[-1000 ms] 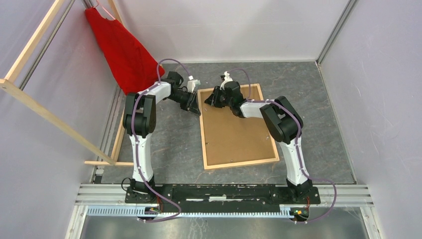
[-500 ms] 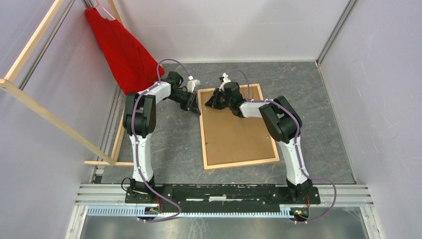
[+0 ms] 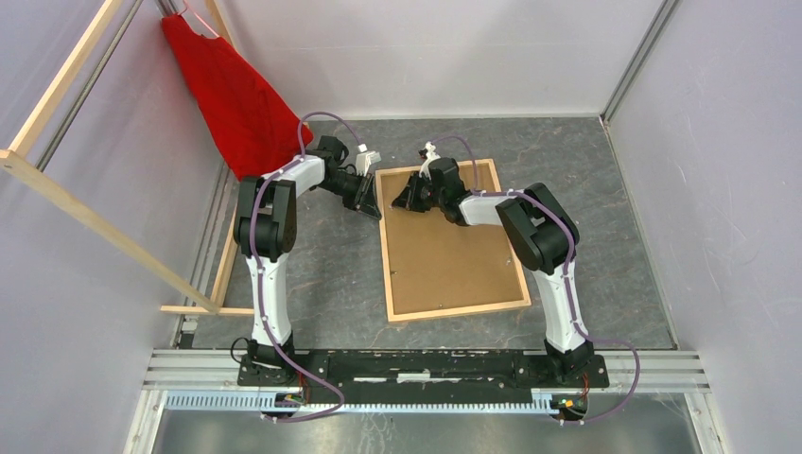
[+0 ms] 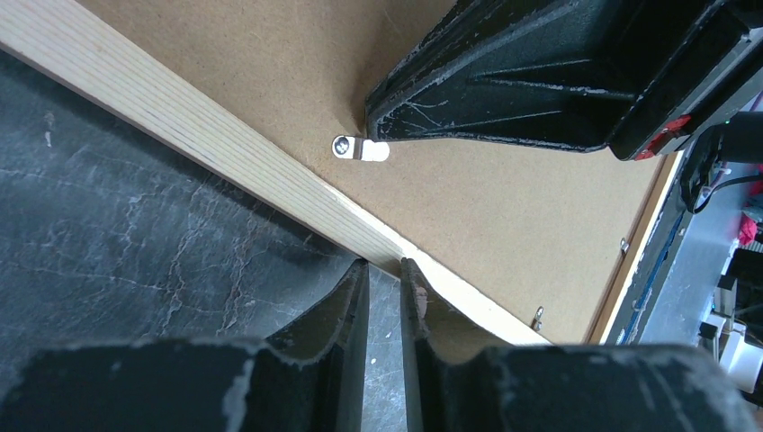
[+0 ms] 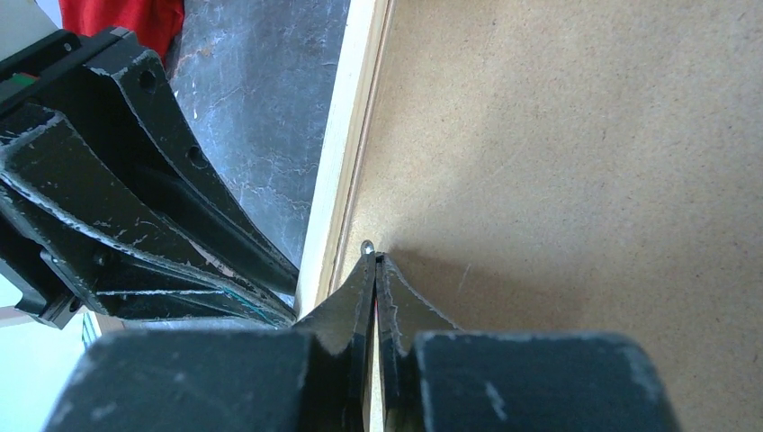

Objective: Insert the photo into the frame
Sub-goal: Install the photo frame at the center of the board.

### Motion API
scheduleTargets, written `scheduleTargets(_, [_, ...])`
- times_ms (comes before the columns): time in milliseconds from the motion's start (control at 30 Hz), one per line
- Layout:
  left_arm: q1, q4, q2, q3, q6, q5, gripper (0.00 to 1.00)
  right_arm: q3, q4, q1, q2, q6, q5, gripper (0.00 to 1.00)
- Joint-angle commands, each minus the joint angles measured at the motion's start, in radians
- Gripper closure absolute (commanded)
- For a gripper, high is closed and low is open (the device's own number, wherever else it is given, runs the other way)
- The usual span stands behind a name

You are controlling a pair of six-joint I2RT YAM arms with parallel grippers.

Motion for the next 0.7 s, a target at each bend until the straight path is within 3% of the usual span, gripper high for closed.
scheduleTargets(0, [-0.007,0.029,0.014,-0.004,-0.001,-0.046,0.75,-0.011,-0.033,0.014,-0.020,-0.022,-0.025,0.93])
scheduleTargets(667, [-0.020,0.029,0.008,-0.014,0.023,-0.048,0.77,0.043,-0.022,0.029,0.044,0.023,-0.024,0.93])
